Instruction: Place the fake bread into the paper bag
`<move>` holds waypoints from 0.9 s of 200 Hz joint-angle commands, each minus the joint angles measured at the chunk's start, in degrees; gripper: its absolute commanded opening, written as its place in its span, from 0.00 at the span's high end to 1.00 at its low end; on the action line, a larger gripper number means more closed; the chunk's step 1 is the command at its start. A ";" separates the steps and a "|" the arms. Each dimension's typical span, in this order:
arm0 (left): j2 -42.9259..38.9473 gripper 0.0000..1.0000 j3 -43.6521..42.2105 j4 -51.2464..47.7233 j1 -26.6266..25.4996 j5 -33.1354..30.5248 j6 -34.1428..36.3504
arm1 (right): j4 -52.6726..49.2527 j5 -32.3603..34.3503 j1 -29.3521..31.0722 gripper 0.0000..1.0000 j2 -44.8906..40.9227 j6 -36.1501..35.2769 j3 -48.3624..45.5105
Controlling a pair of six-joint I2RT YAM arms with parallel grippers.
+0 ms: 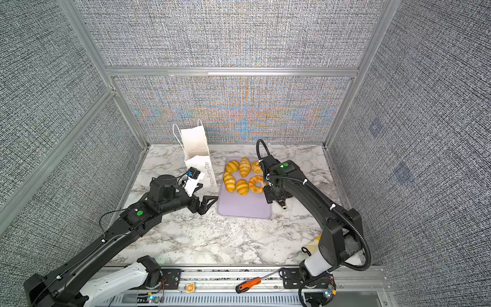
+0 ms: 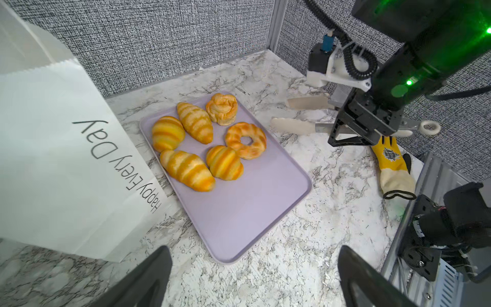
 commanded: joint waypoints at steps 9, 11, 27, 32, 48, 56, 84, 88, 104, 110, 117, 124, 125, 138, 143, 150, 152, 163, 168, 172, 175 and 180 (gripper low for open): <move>1.69 0.01 0.08 2.00 -1.01 0.45 1.38 | 0.93 -4.93 -2.42 0.38 5.13 -1.03 3.41; 1.83 0.01 0.15 2.00 -1.09 0.55 1.49 | 0.90 -5.09 -2.53 0.38 5.66 -1.20 3.69; 2.71 0.01 -0.08 1.95 -1.65 1.16 1.91 | 0.32 -5.60 -3.05 0.39 9.05 -2.44 6.04; 2.98 0.01 -0.09 1.91 -1.84 1.23 2.07 | 0.14 -5.42 -3.17 0.39 10.03 -2.74 6.81; 4.09 0.01 0.03 1.67 -2.47 1.35 2.50 | -0.45 -5.68 -3.86 0.39 12.97 -3.75 8.91; 4.64 0.01 0.16 1.41 -2.78 1.41 2.68 | -0.92 -5.69 -4.14 0.39 14.25 -4.09 10.05; 5.98 0.01 0.39 1.42 -3.30 1.32 3.07 | -2.14 -6.10 -5.31 0.39 17.40 -5.47 13.11; 6.14 0.01 0.42 1.47 -3.31 1.23 3.20 | -2.23 -6.21 -5.49 0.40 17.77 -5.63 13.51; 7.03 0.01 0.99 1.47 -3.47 1.31 3.67 | -2.99 -6.70 -5.89 0.40 19.31 -6.26 15.01; 7.34 0.01 1.26 1.47 -3.49 1.19 3.90 | -3.38 -6.62 -5.91 0.41 19.89 -6.57 15.58; 7.77 0.01 1.54 1.41 -3.53 1.06 4.12 | -3.90 -6.74 -5.91 0.41 20.65 -6.93 16.25; 8.16 0.01 1.83 1.38 -3.57 0.86 4.39 | -4.43 -7.03 -5.78 0.42 21.28 -7.30 16.80; 8.27 0.01 1.88 1.38 -3.61 0.84 4.39 | -4.49 -7.09 -5.80 0.42 21.41 -7.41 16.87; 8.89 0.01 2.34 1.43 -3.72 0.57 4.70 | -5.19 -7.16 -5.65 0.42 22.34 -7.97 17.50; 9.16 0.01 2.46 1.54 -3.68 0.48 4.77 | -5.49 -7.06 -5.52 0.43 22.54 -8.15 17.66; 9.33 0.01 2.59 1.69 -3.66 0.41 4.75 | -5.74 -6.77 -5.32 0.43 22.85 -8.46 17.75; 9.43 0.01 2.62 1.68 -3.66 0.38 4.85 | -5.80 -6.72 -5.30 0.43 22.90 -8.55 17.80; 9.59 0.01 2.63 1.91 -3.66 0.46 4.83 | -6.23 -6.14 -5.10 0.43 23.17 -8.74 18.00; 9.68 0.01 2.63 2.00 -3.66 0.46 4.84 | -6.44 -5.86 -5.02 0.43 23.37 -8.83 18.11; 9.76 0.01 2.68 1.99 -3.71 0.46 4.91 | -6.56 -5.55 -4.95 0.43 23.50 -8.92 18.18; 9.77 0.01 2.67 2.00 -3.69 0.47 4.99 | -6.63 -5.36 -4.93 0.43 23.66 -8.97 18.17; 9.78 0.01 2.63 2.06 -3.68 0.49 4.93 | -6.90 -5.02 -4.94 0.43 23.84 -9.07 18.36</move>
